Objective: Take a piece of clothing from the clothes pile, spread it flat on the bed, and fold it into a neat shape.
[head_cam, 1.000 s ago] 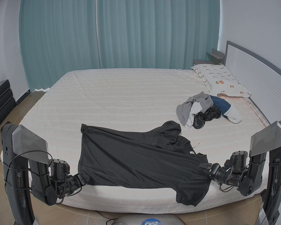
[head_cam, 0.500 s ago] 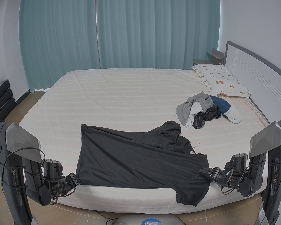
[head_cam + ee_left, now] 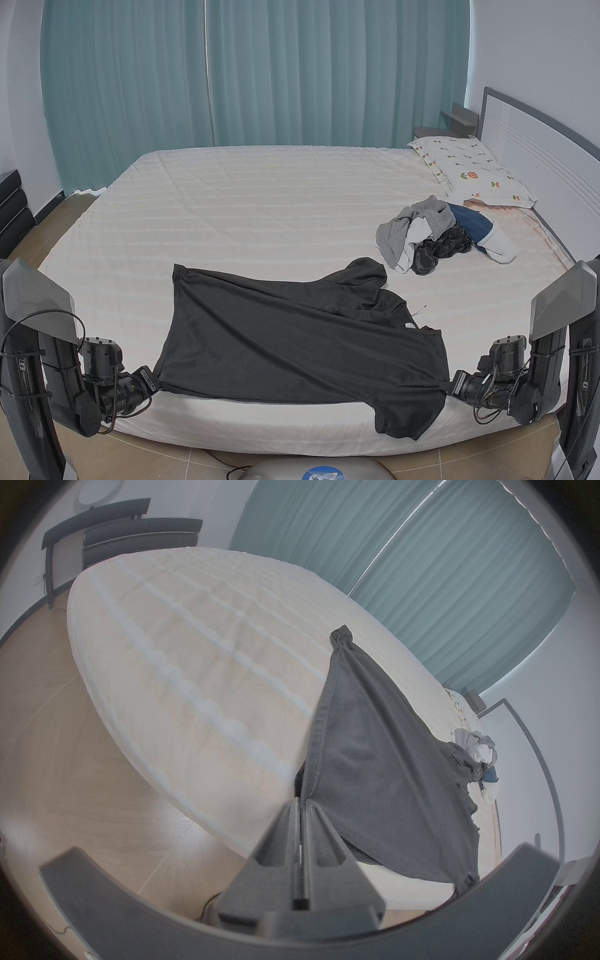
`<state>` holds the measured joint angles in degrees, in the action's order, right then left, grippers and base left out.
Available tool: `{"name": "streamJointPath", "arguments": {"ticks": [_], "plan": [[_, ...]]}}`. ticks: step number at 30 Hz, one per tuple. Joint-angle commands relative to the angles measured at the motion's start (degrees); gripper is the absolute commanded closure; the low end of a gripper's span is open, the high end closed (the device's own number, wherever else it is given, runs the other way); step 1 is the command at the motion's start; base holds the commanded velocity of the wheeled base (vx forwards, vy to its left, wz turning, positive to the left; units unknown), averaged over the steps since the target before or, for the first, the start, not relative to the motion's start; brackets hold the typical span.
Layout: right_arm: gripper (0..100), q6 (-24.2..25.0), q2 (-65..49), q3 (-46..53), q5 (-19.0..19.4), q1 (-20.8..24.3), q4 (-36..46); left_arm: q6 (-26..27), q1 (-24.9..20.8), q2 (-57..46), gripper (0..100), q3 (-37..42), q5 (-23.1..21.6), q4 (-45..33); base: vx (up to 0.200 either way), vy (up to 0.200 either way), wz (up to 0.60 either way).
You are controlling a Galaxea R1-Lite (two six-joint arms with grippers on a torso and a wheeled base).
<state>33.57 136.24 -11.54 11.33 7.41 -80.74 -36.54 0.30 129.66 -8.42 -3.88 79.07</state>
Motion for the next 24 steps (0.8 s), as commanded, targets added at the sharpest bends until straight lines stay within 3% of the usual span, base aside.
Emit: {"name": "streamJointPath", "arguments": {"ticks": [1, 7, 8, 19, 24], "plan": [[100, -2.55, -2.65, 1.35, 0.1, -0.91, 2.96, 2.26, 2.77, -0.02, 100, 1.04, 0.01, -0.05, 0.0, 0.0, 0.0], [100, -3.34, -4.76, 1.88, 0.28, -0.82, 5.59, 3.93, 3.91, -0.28, 100, 1.66, 0.01, -0.41, 0.0, 0.0, 0.0], [100, -6.15, -5.64, 2.93, 0.45, -0.64, 7.35, 7.0, 4.44, -0.72, 100, 3.06, 0.01, -0.49, 0.0, 0.0, 0.0], [100, -14.59, -4.93, 7.59, 1.33, 0.85, 8.32, 13.33, 8.13, -2.13, 100, 4.73, 0.1, -0.76, 0.0, 0.0, 0.0], [100, -15.2, -4.85, 7.94, 1.33, 1.03, 8.14, 17.64, 8.31, -2.04, 100, 6.75, 0.36, -2.34, 0.0, 0.0, 0.0]]}}
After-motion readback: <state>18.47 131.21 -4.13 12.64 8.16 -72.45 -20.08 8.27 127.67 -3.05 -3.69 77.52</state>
